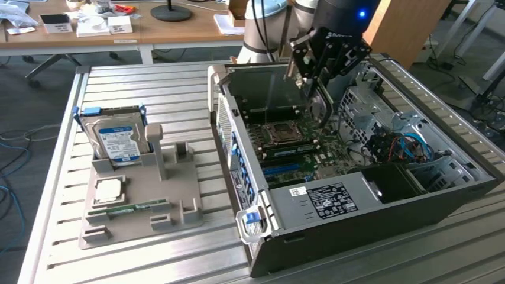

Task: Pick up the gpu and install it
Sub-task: 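Pick up the gpu and move the gpu toward the slot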

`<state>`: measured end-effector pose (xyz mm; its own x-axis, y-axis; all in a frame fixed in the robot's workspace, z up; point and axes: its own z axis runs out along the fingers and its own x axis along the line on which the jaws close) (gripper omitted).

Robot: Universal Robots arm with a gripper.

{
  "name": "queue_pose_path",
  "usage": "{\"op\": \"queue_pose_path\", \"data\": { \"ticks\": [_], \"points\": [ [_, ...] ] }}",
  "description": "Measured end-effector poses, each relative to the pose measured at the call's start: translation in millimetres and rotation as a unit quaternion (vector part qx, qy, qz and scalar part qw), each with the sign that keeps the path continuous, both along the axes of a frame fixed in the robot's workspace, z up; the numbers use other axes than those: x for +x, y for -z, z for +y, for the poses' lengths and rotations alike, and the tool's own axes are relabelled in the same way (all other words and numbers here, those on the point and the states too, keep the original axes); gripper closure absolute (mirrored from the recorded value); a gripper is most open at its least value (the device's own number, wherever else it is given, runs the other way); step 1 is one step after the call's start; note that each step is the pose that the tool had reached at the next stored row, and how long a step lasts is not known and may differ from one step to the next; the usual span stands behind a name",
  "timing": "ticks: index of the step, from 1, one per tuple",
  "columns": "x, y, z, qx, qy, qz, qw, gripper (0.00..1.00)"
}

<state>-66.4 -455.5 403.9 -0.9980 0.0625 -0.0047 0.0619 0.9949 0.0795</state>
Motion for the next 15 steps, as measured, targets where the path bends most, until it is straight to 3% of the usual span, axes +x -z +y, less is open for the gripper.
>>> {"op": "queue_pose_path", "data": {
  "ticks": [6,15],
  "points": [
    [12.4,0.0,0.0,0.0000,0.000,0.0000,1.0000,0.73],
    [13.1,0.0,0.0,0.0000,0.000,0.0000,1.0000,0.73]
  ]
}}
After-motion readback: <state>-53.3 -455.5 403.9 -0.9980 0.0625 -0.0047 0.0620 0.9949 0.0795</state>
